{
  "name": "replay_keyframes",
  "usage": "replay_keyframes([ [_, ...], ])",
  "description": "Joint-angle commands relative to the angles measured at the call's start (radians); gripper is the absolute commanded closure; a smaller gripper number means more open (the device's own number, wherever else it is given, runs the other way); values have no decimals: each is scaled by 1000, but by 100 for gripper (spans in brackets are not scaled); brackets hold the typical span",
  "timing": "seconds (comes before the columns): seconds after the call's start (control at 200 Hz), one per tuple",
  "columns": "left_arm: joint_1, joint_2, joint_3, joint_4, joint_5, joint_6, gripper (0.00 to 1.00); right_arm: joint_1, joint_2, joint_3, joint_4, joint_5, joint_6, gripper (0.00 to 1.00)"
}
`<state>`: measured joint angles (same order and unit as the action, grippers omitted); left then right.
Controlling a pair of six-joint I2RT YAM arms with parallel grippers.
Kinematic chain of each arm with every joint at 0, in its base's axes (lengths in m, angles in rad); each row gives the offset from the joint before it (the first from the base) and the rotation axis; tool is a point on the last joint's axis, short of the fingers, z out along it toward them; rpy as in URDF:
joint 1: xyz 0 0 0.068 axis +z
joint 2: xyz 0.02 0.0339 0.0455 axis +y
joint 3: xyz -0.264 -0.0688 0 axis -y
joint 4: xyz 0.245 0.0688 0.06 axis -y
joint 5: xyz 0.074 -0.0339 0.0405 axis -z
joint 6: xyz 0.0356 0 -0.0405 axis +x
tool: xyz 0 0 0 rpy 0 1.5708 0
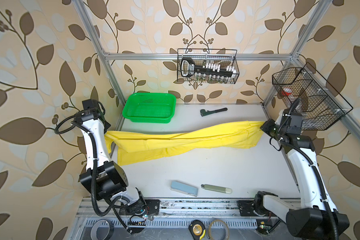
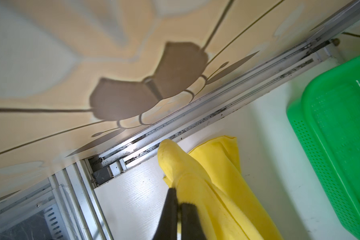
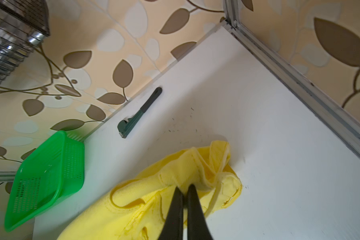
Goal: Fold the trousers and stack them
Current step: 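Grasp the waistband corner with the right gripper and pull it away from the left gripper, then lift the waistband high with the right gripper while the left holds the leg ends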
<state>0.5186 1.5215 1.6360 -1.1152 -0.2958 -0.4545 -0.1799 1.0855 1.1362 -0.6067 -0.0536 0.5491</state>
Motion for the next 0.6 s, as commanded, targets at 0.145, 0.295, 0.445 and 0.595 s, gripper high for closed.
replay_keyframes([
  [0.145, 24, -3, -55, 63, -29, -29, 100, 89, -14, -2, 134, 14, 7, 100],
  [0.295, 68, 12, -50, 94, -7, -65, 100, 145, 8, 8, 258, -25, 34, 100],
  [0.445, 66, 48, -27, 101, 61, -79, 100, 164, 123, 101, 275, 3, 6, 100],
  [0.595, 66, 90, 40, 98, 70, -88, 100, 149, 286, 286, 299, 3, -67, 100],
])
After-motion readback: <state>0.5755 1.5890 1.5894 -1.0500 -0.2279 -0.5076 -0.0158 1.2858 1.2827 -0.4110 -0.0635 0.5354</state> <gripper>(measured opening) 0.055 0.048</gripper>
